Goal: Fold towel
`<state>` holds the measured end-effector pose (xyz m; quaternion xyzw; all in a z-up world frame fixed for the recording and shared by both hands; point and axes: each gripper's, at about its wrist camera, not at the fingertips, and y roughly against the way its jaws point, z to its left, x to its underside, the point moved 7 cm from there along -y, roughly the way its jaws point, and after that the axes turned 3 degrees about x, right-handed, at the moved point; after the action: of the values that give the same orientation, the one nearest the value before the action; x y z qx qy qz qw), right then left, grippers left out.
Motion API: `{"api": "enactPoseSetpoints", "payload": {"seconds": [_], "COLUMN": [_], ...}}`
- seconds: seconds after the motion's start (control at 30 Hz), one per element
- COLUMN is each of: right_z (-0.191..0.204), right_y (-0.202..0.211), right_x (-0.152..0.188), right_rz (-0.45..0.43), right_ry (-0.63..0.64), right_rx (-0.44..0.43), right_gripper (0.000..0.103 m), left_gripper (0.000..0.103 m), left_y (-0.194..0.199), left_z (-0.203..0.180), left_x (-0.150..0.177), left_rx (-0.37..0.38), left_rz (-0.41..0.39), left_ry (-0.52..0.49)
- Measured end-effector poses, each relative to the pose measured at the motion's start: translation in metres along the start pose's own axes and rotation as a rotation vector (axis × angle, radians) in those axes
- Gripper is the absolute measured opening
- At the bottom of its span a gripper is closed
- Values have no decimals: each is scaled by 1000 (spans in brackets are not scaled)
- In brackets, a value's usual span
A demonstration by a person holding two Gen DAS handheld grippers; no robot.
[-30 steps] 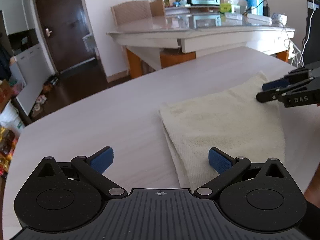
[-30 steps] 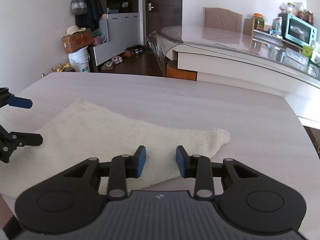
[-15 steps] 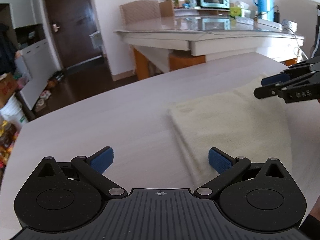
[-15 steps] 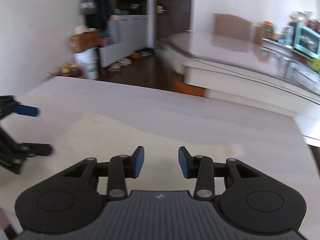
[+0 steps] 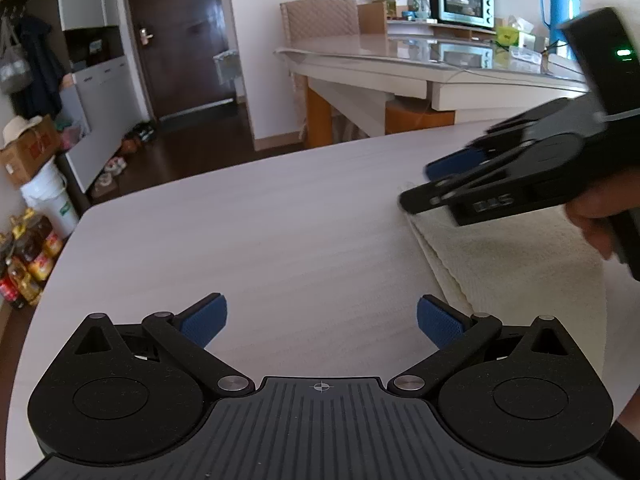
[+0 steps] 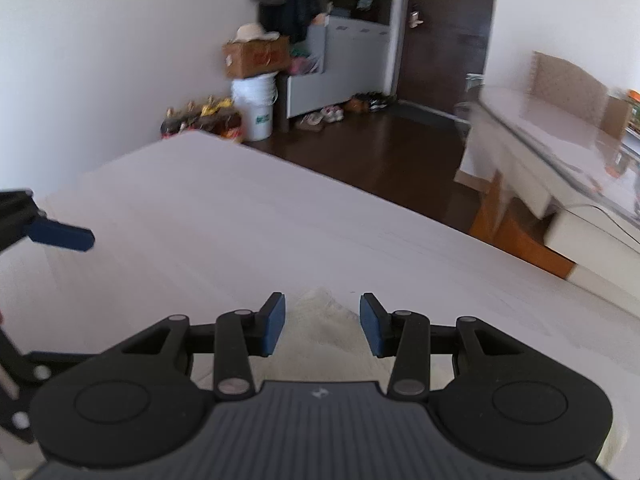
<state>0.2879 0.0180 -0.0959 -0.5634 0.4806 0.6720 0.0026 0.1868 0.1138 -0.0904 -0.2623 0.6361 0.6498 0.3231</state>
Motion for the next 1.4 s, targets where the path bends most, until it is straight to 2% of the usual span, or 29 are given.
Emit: {"api": "enactPoseSetpoints", "payload": {"seconds": [0.07, 0.13, 0.17, 0.2, 0.23, 0.53, 0.73, 0.87, 0.93, 1.0, 1.1, 1.2, 1.3, 1.4], "right_z": [2, 3, 3, 4, 4, -7, -28, -49, -55, -58, -63, -66, -67, -65], "right_y": [-3, -1, 1, 4, 6, 38, 114, 179, 197, 211, 219, 220, 218, 216], "right_x": [0, 0, 1, 2, 2, 0, 3, 35, 54, 81, 122, 148, 160, 170], "right_rz": [10, 11, 9, 5, 0, -82, -222, -290, -283, -242, -161, -103, -76, -58], "right_ry": [20, 16, 21, 26, 30, -29, -108, -219, -258, -296, -350, -368, -370, -354], "right_rx": [-1, -4, -2, 3, 10, 11, 43, 81, 103, 125, 162, 182, 174, 163], "right_gripper": [43, 25, 22, 13, 11, 7, 7, 7, 7, 7, 7, 7, 8, 13], "left_gripper": [103, 103, 103, 103, 103, 103, 103, 103, 103, 103, 103, 103, 103, 103], "left_y": [-1, -2, -2, -3, -3, 1, 1, -1, -1, -3, -8, -15, -19, -18], "left_z": [-1, -1, -1, -1, -1, -9, -10, -19, -29, -50, -82, -112, -138, -156], "left_x": [1, 1, 0, 0, -1, -2, -12, -19, -22, -26, -29, -28, -25, -23], "left_rx": [7, 8, 8, 9, 9, 10, -4, 20, 64, 150, 232, 258, 262, 279], "left_rz": [0, 1, 0, -2, -3, -11, -32, -44, -52, -60, -55, -50, -57, -79], "left_ry": [0, 3, 4, 6, 8, -3, -5, -17, -33, -60, -126, -211, -287, -332]}}
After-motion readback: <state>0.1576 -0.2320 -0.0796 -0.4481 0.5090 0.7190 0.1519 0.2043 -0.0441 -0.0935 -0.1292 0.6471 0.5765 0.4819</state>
